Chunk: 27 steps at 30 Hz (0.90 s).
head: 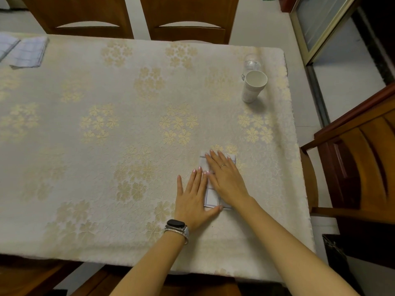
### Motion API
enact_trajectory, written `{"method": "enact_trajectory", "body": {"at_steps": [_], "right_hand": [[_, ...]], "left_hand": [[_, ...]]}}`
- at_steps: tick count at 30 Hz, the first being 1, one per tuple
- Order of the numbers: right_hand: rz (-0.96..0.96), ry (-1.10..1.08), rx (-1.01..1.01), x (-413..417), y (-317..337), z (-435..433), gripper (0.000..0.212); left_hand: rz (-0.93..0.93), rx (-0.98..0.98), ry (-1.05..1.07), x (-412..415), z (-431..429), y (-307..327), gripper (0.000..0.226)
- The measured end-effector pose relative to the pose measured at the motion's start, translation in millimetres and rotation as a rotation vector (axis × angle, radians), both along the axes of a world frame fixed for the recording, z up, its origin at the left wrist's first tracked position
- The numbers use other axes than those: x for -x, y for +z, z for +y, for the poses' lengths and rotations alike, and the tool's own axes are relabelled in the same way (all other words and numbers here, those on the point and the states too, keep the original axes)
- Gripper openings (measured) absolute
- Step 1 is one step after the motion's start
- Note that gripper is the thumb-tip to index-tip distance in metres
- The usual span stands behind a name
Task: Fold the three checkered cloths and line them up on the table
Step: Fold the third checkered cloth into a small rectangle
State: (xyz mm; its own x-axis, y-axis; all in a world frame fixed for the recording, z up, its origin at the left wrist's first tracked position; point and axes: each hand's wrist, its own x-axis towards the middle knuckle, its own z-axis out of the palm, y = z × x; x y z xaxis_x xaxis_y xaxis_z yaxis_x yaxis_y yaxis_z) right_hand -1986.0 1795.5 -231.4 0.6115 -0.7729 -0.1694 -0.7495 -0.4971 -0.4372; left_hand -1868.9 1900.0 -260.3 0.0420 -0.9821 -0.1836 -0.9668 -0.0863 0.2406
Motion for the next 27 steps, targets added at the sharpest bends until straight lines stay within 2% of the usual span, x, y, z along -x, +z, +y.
{"method": "enact_trajectory", "body": {"at_steps": [3,9,20,22,24,27], "right_hand": [[0.065,-0.095,0.079,28,-7,22,0.061],[0.218,-0.126,0.093,56,-24,43,0.066],[0.261,-0.094,0.069,55,-16,9,0.072],[0.205,-0.112,0.039,56,-11,7,0.069],[0.047,-0.201,-0.01,56,-2,12,0.062],[-0.26,-0.402,-0.095,55,12,28,0.053]], "left_hand": [[0.014,-0.005,0.002,-1,0,-1,0.109],[0.026,-0.015,-0.003,0,0,0,0.112],[0.042,-0.071,-0.014,0,0,5,0.116],[0.056,-0.062,0.004,1,-2,9,0.115],[0.137,-0.024,0.093,3,-4,16,0.107],[0.335,0.127,0.358,2,-9,29,0.073]]}}
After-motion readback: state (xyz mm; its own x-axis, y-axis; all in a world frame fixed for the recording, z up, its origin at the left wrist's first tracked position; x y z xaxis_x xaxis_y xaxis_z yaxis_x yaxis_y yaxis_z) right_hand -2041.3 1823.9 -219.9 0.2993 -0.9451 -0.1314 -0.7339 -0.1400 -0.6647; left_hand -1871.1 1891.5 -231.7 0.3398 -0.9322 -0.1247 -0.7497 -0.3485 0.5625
